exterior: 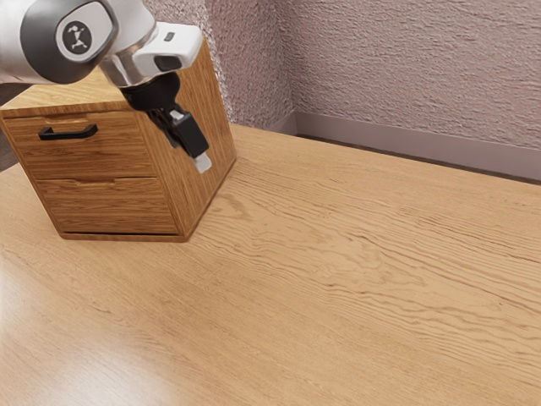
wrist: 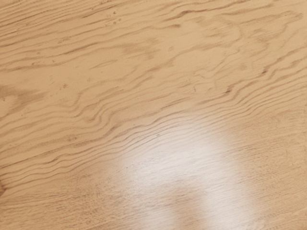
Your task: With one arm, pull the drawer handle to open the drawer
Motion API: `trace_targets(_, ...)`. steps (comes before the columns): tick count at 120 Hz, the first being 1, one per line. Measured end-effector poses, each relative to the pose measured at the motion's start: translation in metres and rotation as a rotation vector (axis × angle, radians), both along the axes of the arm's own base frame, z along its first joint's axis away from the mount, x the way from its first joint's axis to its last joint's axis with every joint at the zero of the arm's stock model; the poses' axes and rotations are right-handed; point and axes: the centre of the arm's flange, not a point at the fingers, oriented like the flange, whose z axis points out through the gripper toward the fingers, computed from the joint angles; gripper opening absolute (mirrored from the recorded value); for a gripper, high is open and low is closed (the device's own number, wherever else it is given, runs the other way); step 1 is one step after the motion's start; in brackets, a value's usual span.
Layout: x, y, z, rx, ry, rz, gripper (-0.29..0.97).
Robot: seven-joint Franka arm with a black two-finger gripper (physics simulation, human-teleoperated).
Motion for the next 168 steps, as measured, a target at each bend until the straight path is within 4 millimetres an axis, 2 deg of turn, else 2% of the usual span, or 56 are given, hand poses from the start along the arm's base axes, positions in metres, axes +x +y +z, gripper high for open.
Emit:
trace_targets(33, 0.003, -0.028, 0.000, -0.002, 0.000, -0.053, 0.68)
trace_targets(63, 0.002, -0.026, 0.000, -0.002, 0.000, -0.047, 0.68)
trace_targets(92, 0.000, 0.001, 0.000, -0.003, 0.000, 0.003, 0.68)
trace_targets(158, -0.015, 0.090, 0.001, 0.002, -0.002, 0.174, 0.68)
trace_targets(160, -0.016, 0.093, 0.003, 0.007, -0.007, 0.181, 0.68)
trace_targets(168, -0.020, 0.092, 0.037, 0.027, -0.058, 0.197, 0.68)
